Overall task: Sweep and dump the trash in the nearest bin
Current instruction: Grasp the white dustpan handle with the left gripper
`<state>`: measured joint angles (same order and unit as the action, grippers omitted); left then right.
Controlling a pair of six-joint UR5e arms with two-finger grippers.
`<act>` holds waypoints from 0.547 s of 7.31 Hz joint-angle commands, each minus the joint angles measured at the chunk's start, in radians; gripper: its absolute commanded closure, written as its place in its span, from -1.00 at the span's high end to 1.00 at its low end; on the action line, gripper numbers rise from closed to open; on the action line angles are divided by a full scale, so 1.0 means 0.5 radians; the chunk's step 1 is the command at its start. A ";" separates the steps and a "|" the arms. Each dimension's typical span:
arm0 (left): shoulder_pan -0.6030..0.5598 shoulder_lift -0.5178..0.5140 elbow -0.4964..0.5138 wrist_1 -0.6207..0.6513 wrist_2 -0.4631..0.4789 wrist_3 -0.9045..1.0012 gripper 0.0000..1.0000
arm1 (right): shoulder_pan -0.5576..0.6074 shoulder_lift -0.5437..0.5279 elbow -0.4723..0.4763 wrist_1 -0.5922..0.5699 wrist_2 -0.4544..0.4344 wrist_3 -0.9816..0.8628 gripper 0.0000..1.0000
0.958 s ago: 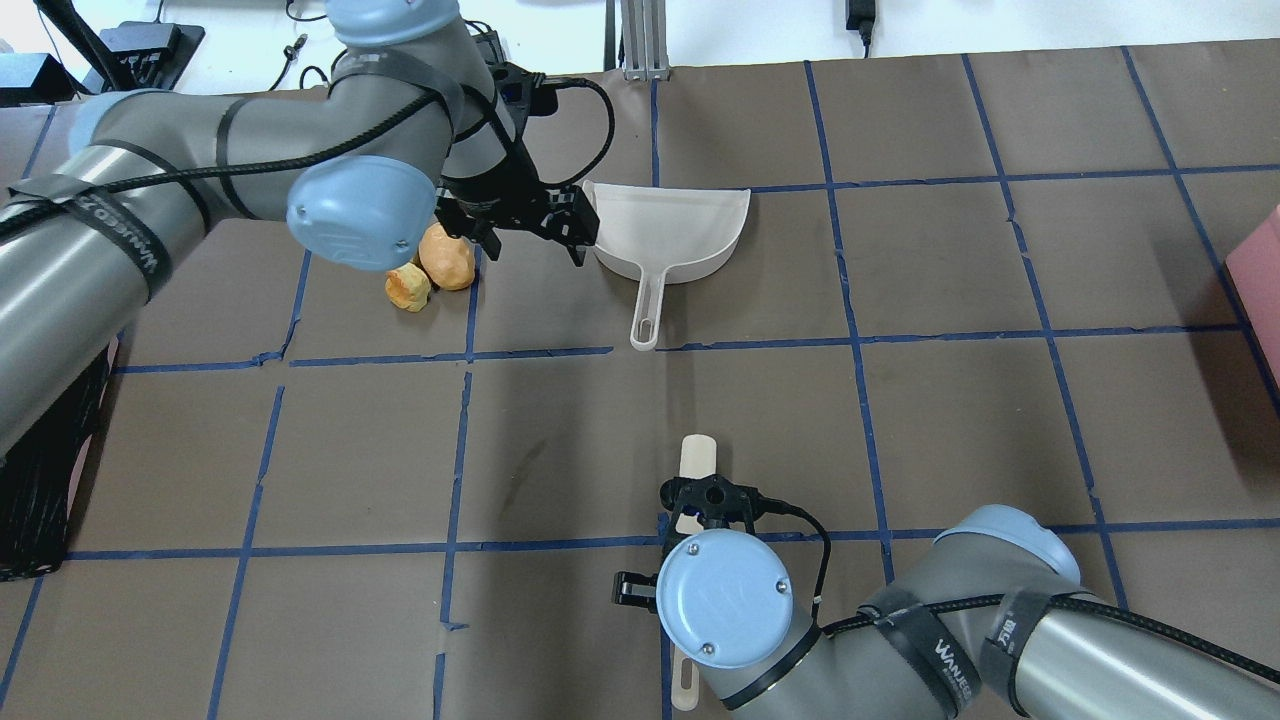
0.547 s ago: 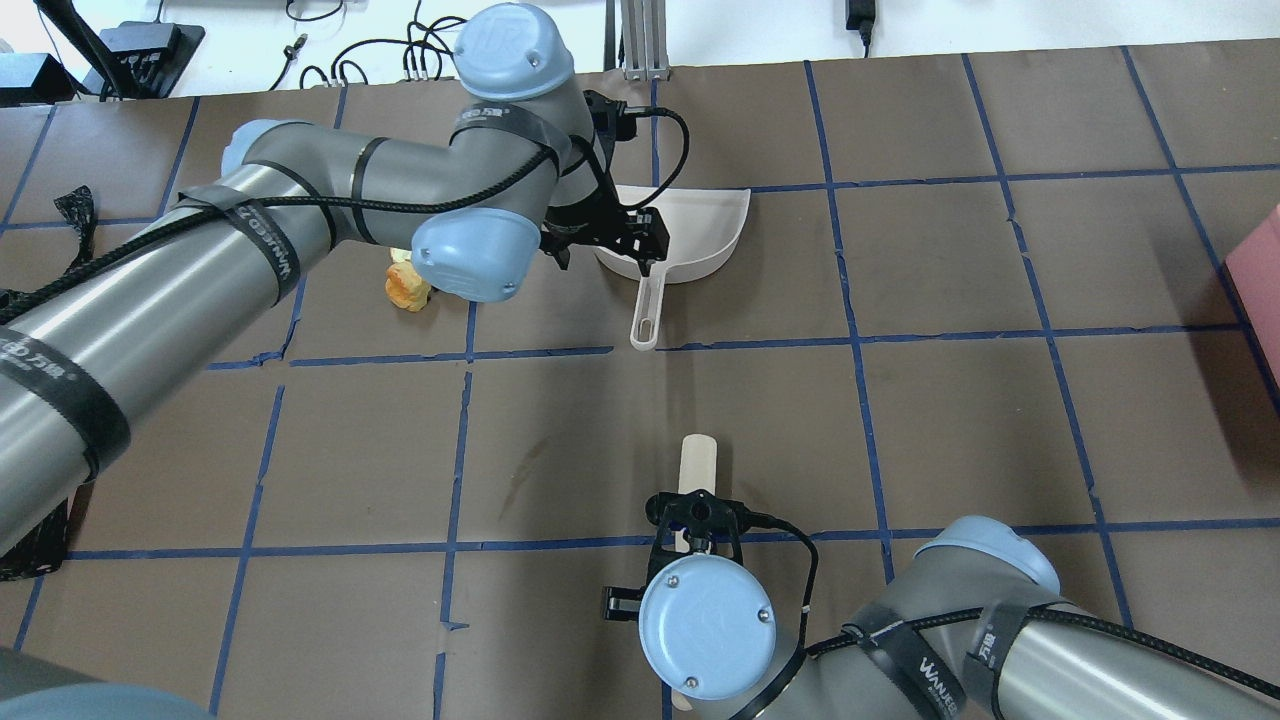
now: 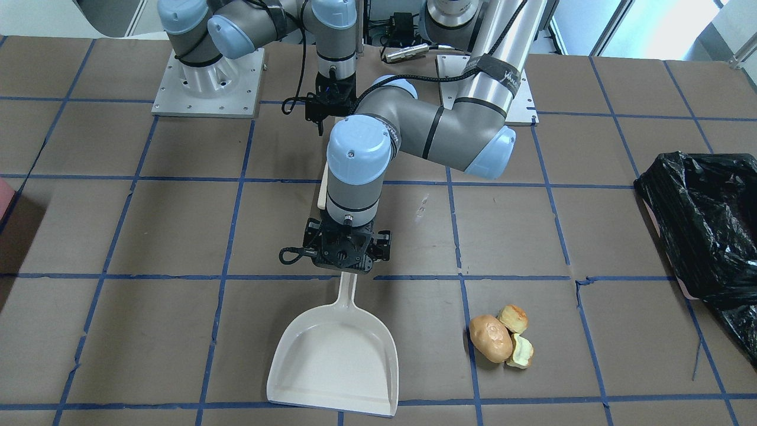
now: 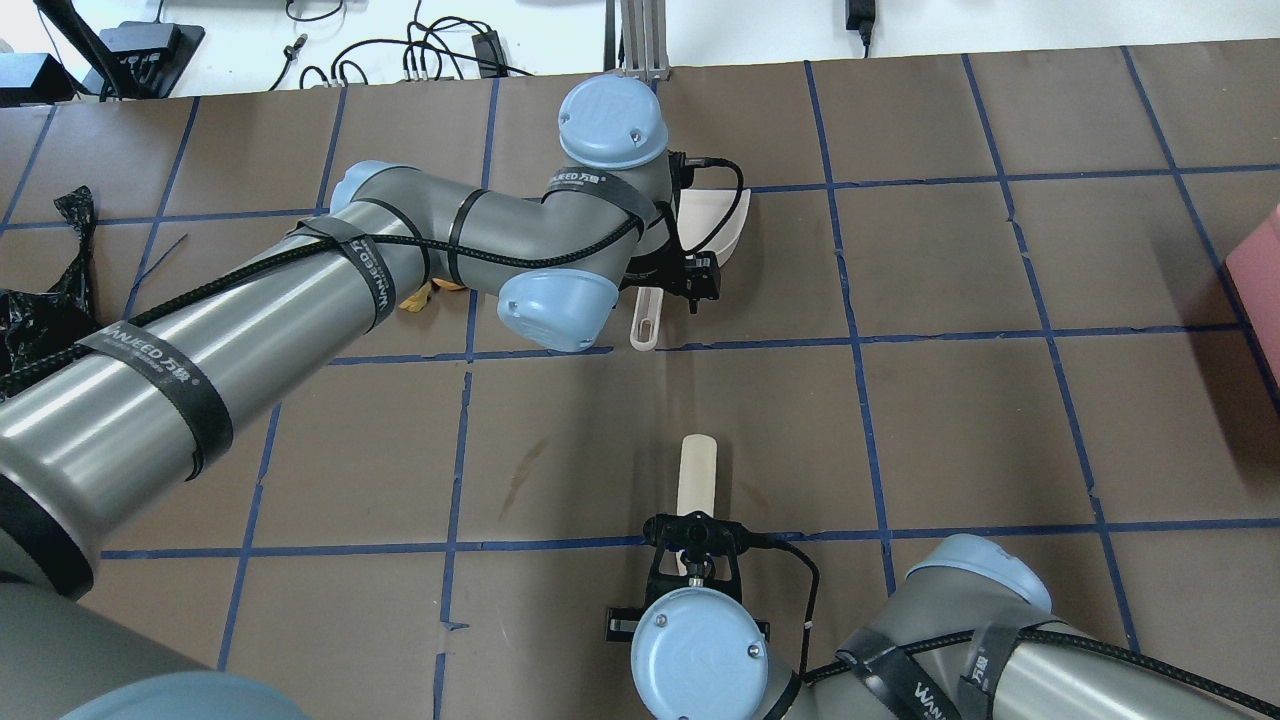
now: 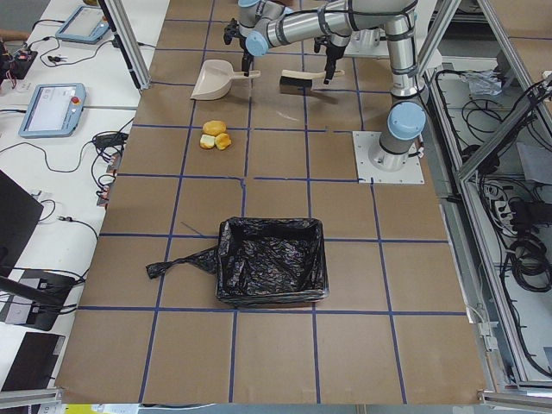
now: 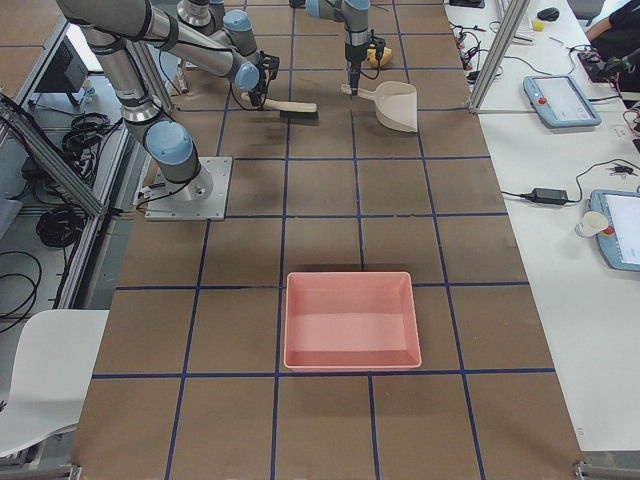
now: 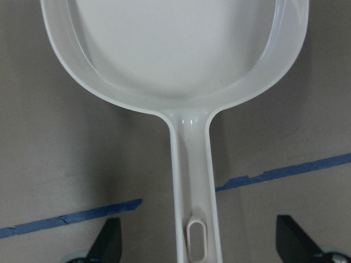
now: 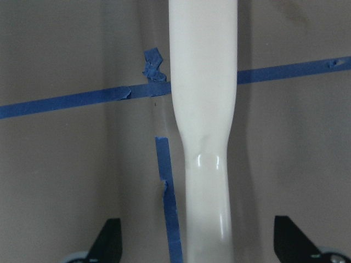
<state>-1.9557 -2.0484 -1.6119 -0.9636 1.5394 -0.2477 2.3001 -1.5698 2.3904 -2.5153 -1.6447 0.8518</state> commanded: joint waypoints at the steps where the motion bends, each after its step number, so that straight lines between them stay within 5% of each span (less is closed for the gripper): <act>1: -0.006 -0.051 -0.019 0.071 0.004 -0.011 1.00 | 0.005 -0.048 0.033 -0.016 -0.006 0.008 0.94; 4: 0.012 -0.076 -0.065 0.126 -0.014 0.011 0.84 | 0.017 -0.201 0.146 -0.019 -0.049 0.008 0.93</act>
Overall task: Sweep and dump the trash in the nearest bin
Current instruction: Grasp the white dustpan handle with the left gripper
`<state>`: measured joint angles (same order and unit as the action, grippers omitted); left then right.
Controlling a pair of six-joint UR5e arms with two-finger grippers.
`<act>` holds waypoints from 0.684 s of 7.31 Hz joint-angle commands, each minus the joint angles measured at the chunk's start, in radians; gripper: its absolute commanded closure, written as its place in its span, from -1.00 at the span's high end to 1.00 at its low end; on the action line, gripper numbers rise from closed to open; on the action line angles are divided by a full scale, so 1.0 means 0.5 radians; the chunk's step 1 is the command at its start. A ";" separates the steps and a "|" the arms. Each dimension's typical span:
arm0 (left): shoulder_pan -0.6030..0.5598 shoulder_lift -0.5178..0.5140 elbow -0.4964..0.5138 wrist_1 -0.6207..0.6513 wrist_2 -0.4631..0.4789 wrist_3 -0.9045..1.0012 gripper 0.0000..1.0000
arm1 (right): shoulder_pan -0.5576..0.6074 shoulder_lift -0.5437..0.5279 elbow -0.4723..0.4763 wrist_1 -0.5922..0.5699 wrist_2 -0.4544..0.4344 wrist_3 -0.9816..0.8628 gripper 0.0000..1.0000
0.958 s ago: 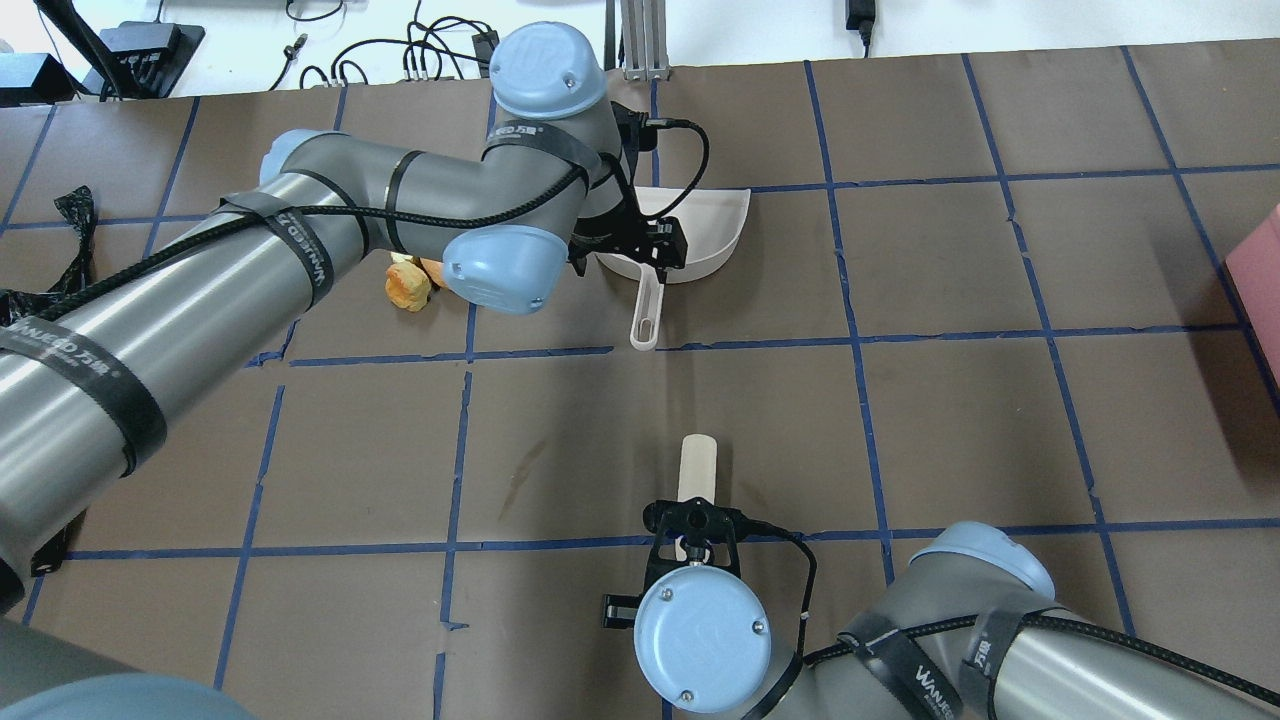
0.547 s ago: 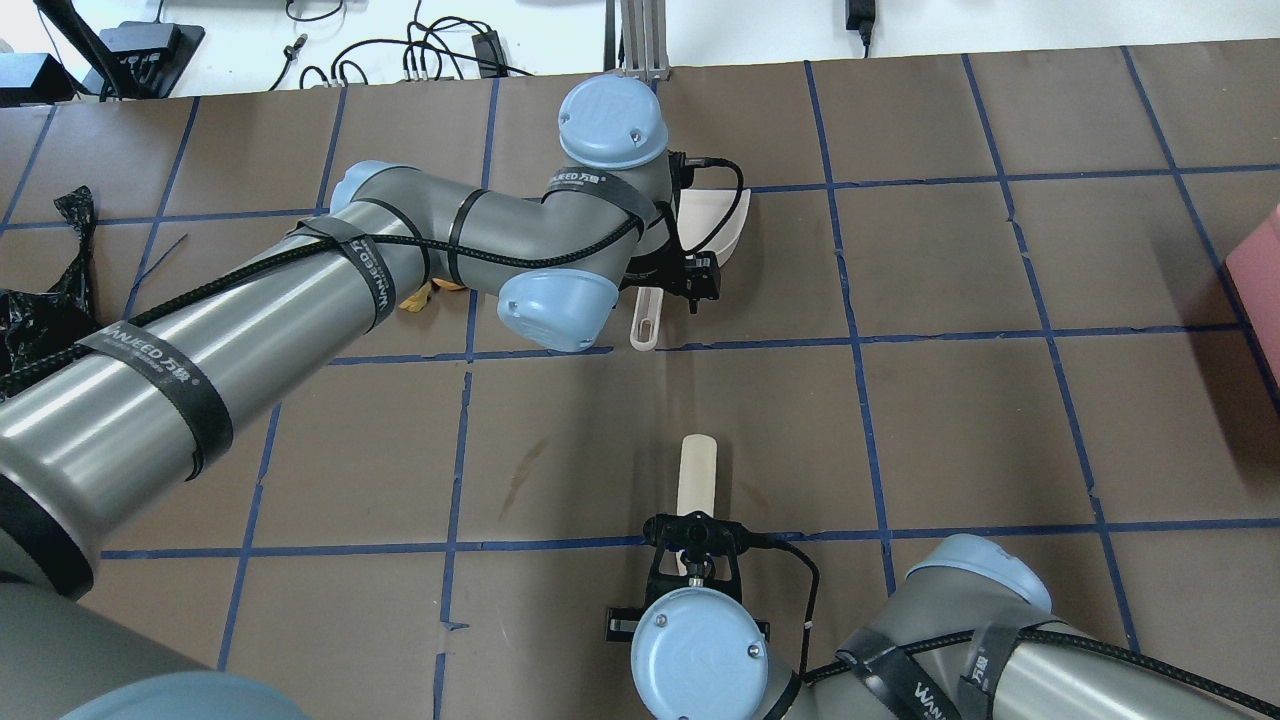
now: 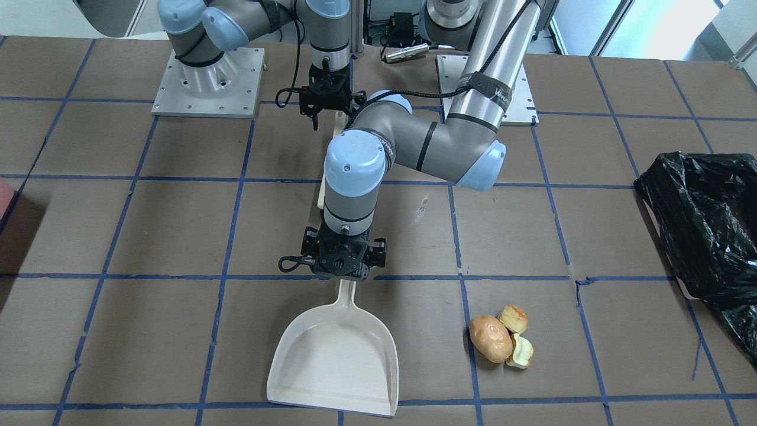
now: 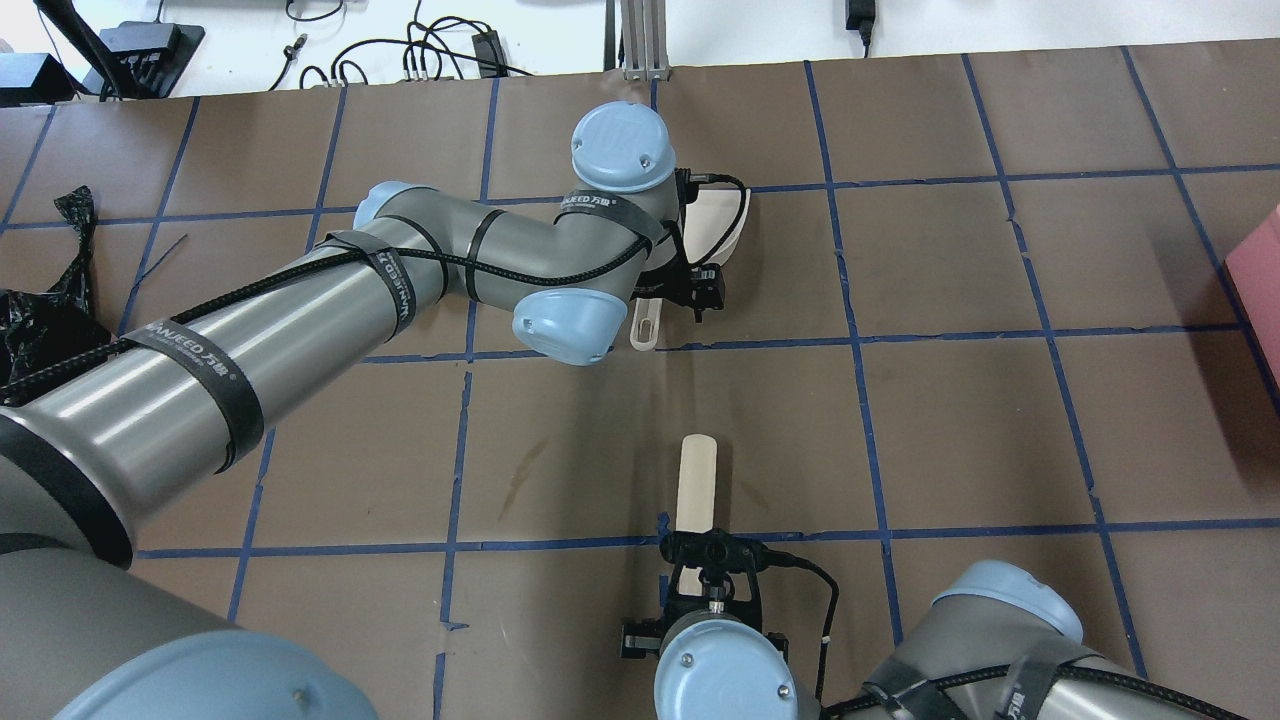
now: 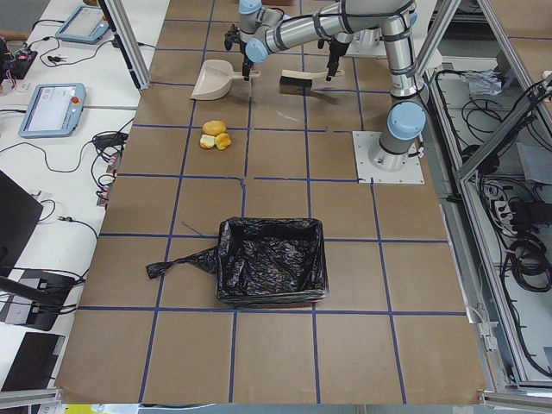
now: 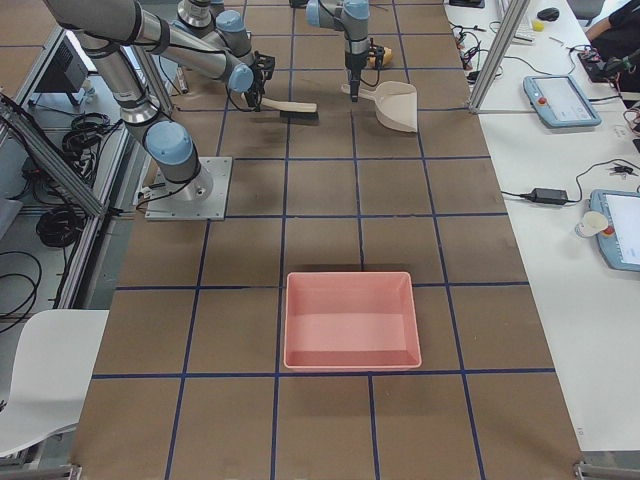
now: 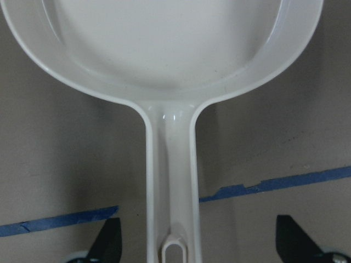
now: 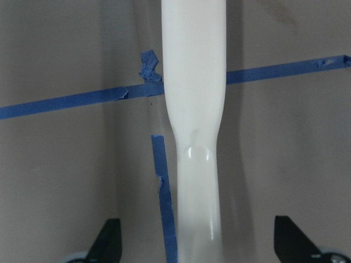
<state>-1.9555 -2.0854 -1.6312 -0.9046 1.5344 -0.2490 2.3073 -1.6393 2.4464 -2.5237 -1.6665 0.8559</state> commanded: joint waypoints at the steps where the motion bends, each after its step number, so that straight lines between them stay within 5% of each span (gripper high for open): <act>1: 0.030 0.029 -0.029 0.005 -0.001 0.025 0.70 | 0.003 -0.059 0.031 -0.009 0.004 0.009 0.92; 3: 0.036 0.038 -0.029 0.005 -0.001 0.025 0.64 | 0.003 -0.047 -0.021 -0.018 0.026 0.018 0.93; 5: 0.036 0.038 -0.033 -0.007 -0.010 0.022 0.31 | 0.003 0.099 -0.073 -0.091 0.014 0.015 0.94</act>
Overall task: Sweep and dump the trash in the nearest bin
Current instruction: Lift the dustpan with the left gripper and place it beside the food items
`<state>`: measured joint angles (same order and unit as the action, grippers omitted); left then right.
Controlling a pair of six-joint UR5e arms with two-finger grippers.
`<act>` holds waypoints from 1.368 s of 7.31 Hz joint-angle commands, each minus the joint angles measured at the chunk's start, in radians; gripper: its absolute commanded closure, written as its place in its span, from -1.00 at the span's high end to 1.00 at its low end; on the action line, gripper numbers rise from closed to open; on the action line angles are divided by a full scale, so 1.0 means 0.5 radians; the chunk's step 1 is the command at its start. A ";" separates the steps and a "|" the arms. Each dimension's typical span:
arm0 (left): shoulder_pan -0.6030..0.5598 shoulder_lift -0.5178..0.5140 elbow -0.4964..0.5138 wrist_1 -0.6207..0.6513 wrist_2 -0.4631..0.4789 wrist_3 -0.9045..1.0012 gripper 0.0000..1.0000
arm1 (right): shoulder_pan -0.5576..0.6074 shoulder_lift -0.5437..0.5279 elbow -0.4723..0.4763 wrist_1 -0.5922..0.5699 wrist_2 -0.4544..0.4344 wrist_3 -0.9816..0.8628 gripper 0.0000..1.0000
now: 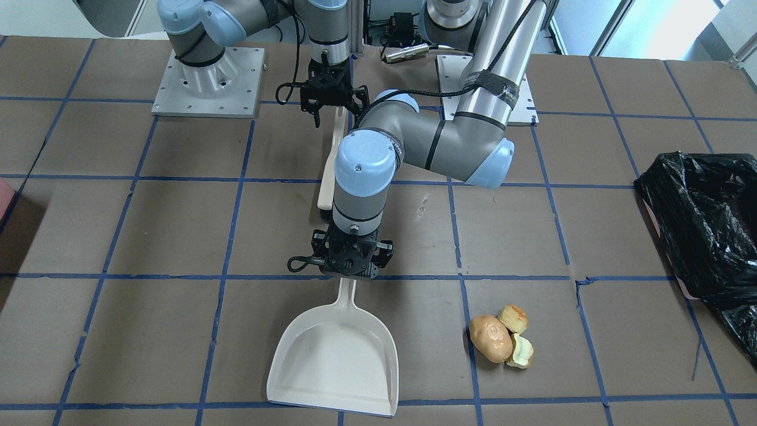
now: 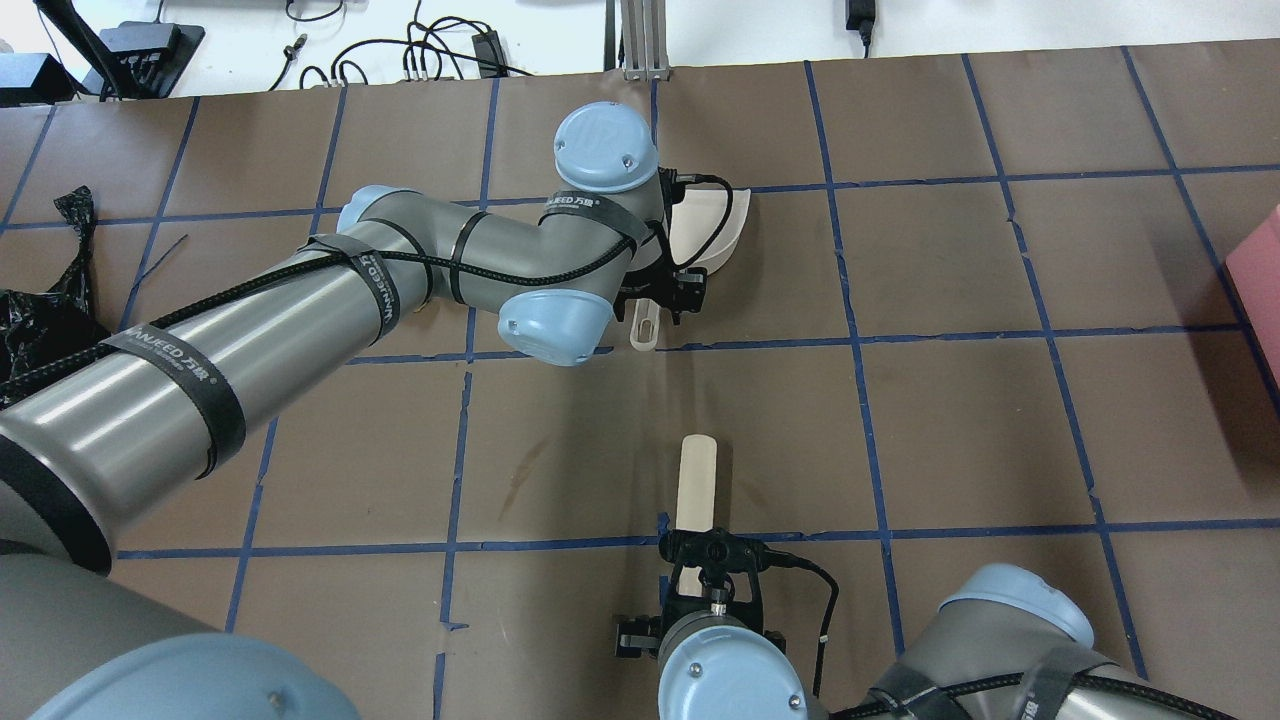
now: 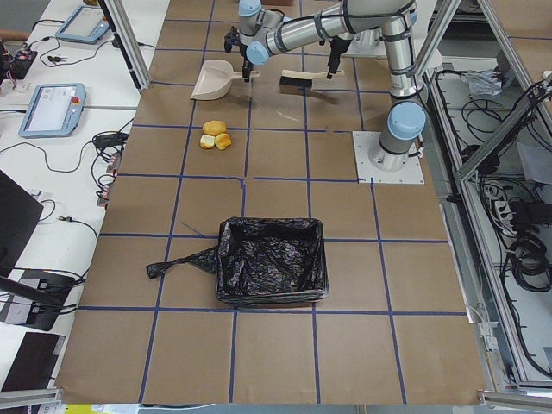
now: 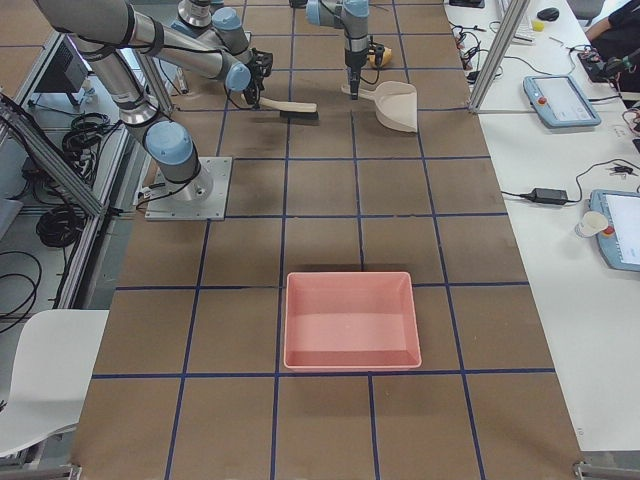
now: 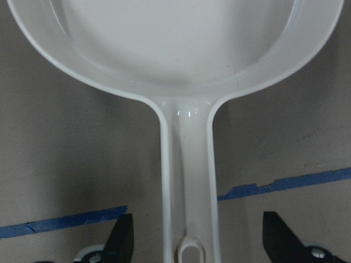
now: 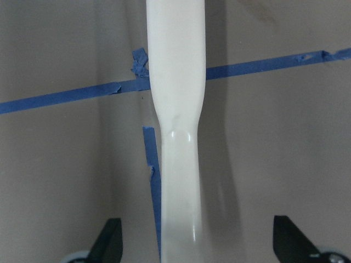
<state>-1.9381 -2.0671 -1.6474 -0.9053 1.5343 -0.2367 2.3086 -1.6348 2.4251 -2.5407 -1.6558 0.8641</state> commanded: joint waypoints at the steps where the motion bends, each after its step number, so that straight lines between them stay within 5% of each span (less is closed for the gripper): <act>1: 0.001 -0.004 0.000 -0.006 -0.010 -0.008 0.24 | 0.000 0.137 -0.027 -0.106 -0.017 0.008 0.94; 2: 0.001 -0.011 0.000 -0.003 -0.016 -0.008 0.15 | 0.003 0.128 -0.021 -0.106 -0.023 0.005 0.94; 5: 0.001 -0.020 0.006 -0.009 -0.010 -0.011 -0.65 | 0.028 0.134 -0.015 -0.106 -0.029 0.017 0.86; 7: 0.010 -0.011 0.031 -0.030 -0.013 -0.011 -0.96 | 0.028 0.131 -0.012 -0.110 -0.032 0.014 -0.05; 10: 0.191 0.163 0.107 -0.250 -0.013 0.089 -0.96 | 0.025 0.042 0.021 -0.088 -0.017 0.002 -0.56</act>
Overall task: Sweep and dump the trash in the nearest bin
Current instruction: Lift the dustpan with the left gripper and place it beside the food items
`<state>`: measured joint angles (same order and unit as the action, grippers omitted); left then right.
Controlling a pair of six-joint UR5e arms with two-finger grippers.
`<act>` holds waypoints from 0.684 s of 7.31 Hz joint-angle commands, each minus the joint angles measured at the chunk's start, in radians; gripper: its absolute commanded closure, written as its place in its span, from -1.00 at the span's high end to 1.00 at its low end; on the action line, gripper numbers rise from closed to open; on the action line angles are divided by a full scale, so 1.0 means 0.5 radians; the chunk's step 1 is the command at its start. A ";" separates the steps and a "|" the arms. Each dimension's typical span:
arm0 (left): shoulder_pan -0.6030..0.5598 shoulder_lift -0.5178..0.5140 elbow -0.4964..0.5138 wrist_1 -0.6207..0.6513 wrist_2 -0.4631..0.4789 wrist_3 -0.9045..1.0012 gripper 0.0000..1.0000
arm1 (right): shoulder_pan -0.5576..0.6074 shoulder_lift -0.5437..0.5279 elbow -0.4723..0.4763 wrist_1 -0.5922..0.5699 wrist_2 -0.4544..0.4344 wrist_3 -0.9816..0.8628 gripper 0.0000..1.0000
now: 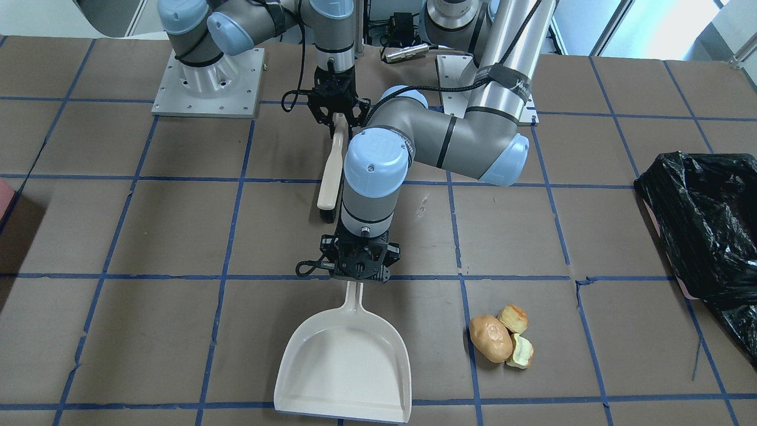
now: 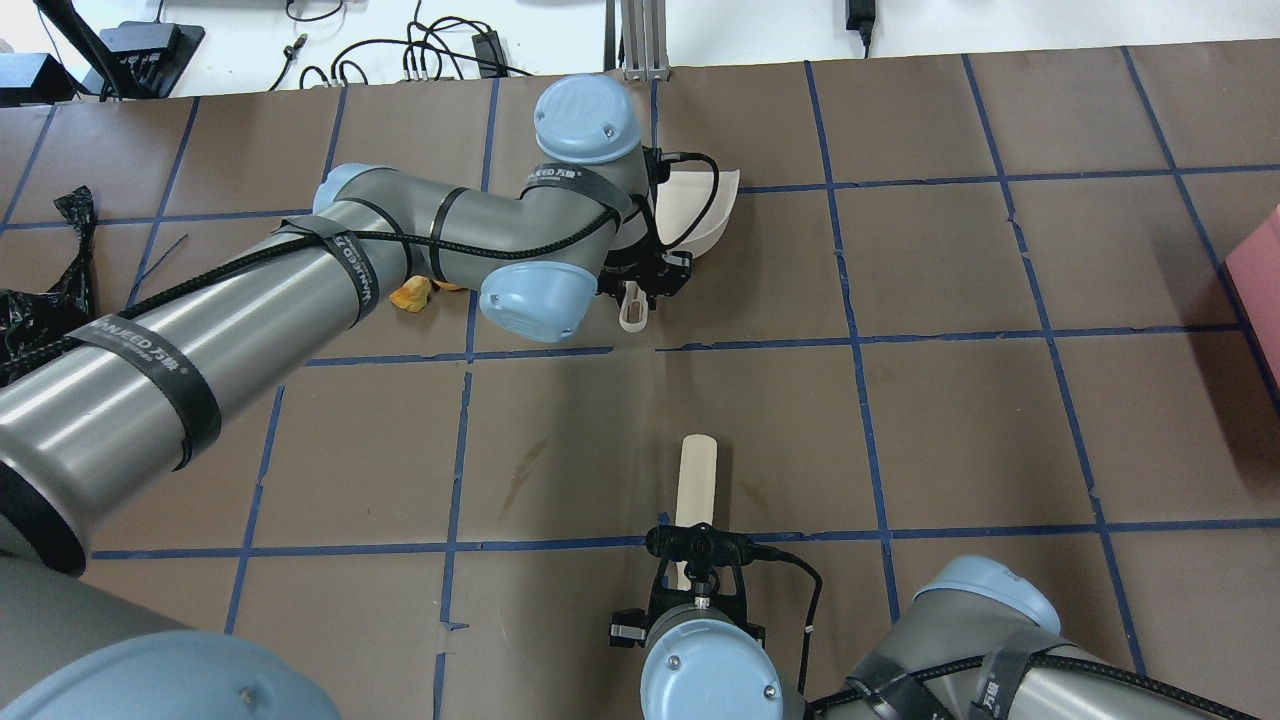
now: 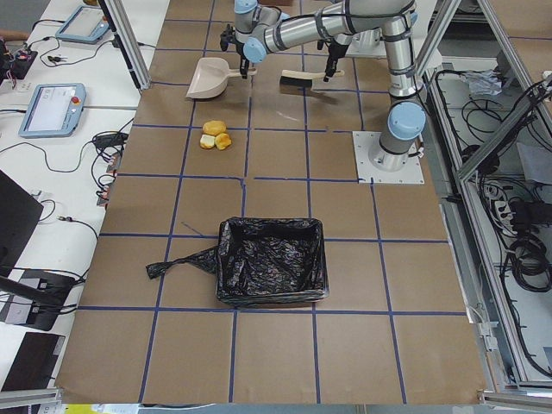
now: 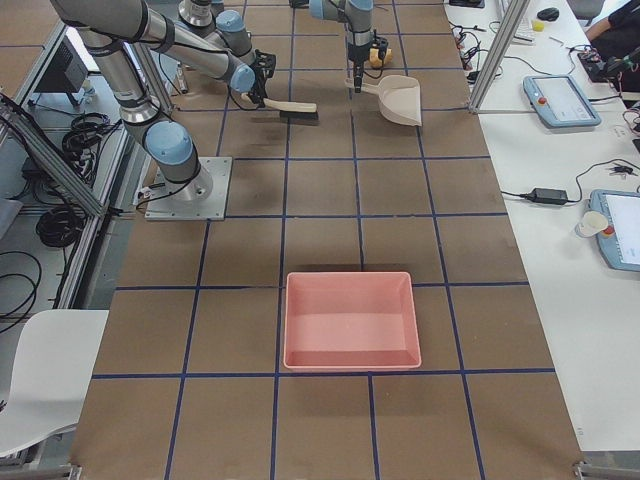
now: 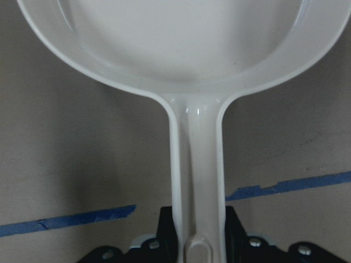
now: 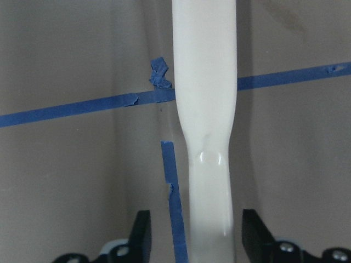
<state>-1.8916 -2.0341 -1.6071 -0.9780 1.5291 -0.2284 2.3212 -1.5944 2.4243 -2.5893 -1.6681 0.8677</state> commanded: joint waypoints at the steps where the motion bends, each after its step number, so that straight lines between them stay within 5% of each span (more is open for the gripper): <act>1: 0.223 0.195 0.020 -0.203 0.001 0.371 -0.96 | -0.004 -0.039 0.032 -0.009 0.017 -0.008 -0.67; 3: 0.420 0.398 -0.022 -0.418 0.007 0.722 -0.96 | -0.034 -0.039 0.011 -0.006 0.023 -0.027 -0.80; 5: 0.558 0.506 -0.093 -0.480 0.025 1.121 -0.96 | -0.065 -0.024 -0.208 0.106 0.023 -0.136 -0.78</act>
<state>-1.6548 -1.8159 -1.6328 -1.1983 1.5371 0.2095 2.2975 -1.6111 2.3859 -2.5750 -1.6569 0.8355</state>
